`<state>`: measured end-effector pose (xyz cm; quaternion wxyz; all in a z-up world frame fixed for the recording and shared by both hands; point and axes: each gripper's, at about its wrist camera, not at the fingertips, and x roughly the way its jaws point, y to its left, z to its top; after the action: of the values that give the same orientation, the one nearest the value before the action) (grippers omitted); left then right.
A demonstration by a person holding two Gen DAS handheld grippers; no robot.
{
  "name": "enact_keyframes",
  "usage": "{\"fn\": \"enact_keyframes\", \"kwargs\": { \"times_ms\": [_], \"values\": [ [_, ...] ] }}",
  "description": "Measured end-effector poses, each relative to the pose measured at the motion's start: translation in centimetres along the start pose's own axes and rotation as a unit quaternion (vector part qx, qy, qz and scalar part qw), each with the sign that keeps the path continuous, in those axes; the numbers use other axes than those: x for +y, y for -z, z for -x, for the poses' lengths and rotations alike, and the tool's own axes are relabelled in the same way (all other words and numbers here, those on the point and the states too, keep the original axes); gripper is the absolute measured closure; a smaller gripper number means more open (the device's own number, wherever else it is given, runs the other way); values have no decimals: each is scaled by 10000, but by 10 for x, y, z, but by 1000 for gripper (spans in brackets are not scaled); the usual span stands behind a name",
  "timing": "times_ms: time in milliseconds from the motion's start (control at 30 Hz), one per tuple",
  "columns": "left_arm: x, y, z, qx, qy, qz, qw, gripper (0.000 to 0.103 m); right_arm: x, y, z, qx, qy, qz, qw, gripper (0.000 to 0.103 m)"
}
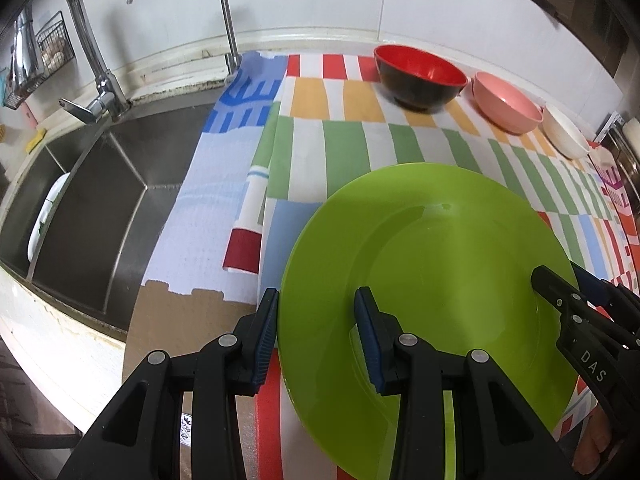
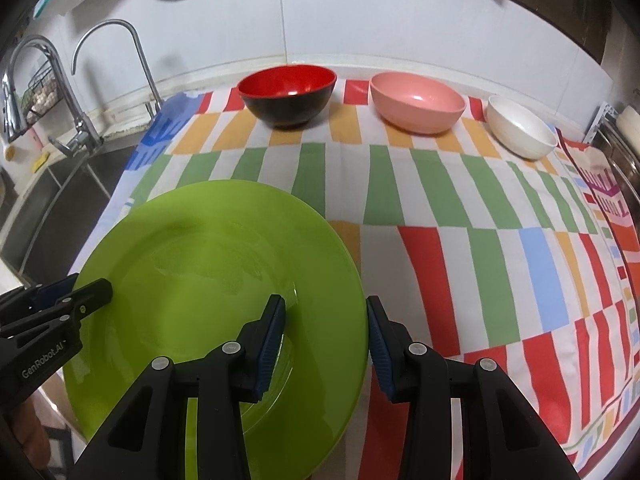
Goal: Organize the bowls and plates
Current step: 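Lower the green plate onto the blue-and-white plates and open both grippers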
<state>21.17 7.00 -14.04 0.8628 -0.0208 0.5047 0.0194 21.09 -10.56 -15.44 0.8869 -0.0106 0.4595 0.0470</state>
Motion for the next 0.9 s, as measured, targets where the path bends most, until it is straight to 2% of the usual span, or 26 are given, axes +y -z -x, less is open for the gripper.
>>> {"fn": "enact_keyframes", "kwargs": {
  "times_ms": [367, 667, 800, 900],
  "values": [
    [-1, 4, -13, 174, -59, -13, 9998, 65, -1, 6, -10, 163, 0, 4, 9999, 62],
    [-2, 4, -12, 106, -128, -39, 9999, 65, 2, 7, -15, 217, -20, 81, 9997, 61],
    [-3, 3, -10, 63, -127, -73, 9999, 59, 0, 7, -15, 248, -36, 93, 9996, 60],
    [-4, 2, -7, 22, -139, -84, 9999, 50, -2, 6, -12, 211, -14, 94, 9997, 53]
  ]
}}
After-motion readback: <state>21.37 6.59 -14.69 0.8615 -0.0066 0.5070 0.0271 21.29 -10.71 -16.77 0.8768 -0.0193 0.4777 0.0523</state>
